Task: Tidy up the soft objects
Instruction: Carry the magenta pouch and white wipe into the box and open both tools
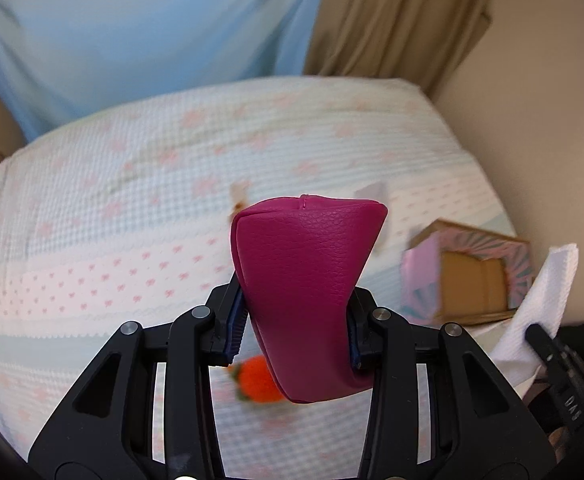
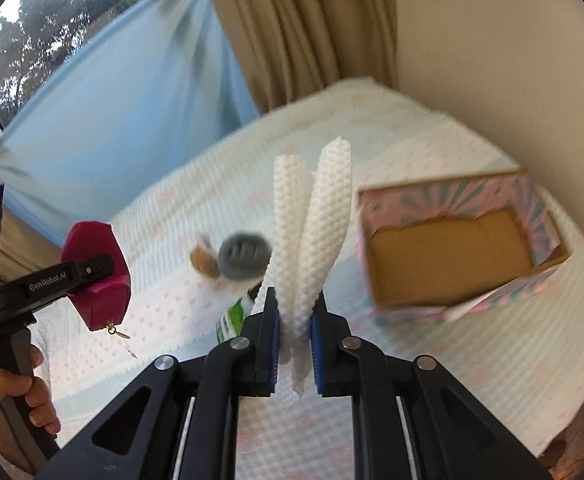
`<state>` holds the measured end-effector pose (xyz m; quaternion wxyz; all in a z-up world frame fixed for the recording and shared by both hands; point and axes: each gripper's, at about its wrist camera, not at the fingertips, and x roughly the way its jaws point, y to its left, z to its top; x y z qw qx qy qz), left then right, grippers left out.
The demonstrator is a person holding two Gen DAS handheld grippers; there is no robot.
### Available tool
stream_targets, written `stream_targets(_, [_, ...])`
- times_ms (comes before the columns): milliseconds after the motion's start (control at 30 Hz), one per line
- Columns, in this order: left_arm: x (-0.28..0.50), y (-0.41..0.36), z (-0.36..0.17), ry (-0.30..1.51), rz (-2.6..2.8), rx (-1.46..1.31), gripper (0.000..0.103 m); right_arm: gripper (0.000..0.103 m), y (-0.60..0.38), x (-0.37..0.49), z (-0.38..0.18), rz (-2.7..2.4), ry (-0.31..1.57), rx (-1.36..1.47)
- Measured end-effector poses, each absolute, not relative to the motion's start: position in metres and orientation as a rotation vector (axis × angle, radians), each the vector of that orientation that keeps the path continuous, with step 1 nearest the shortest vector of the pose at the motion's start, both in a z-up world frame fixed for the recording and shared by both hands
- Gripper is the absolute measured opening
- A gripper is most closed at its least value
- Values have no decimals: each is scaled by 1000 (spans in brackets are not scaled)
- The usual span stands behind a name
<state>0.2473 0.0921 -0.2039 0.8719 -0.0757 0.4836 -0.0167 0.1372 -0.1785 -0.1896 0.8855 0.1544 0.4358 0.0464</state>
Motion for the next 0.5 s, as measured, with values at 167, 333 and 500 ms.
stream_targets(167, [247, 31, -173, 988, -96, -148, 35, 12, -236, 144, -150, 63, 864, 323])
stream_targets(333, [253, -46, -169, 1010, -133, -137, 35, 12, -301, 152, -142, 62, 873, 303])
stream_targets(500, [269, -126, -194, 1070, -147, -119, 35, 12, -355, 182, -164, 89, 949, 277])
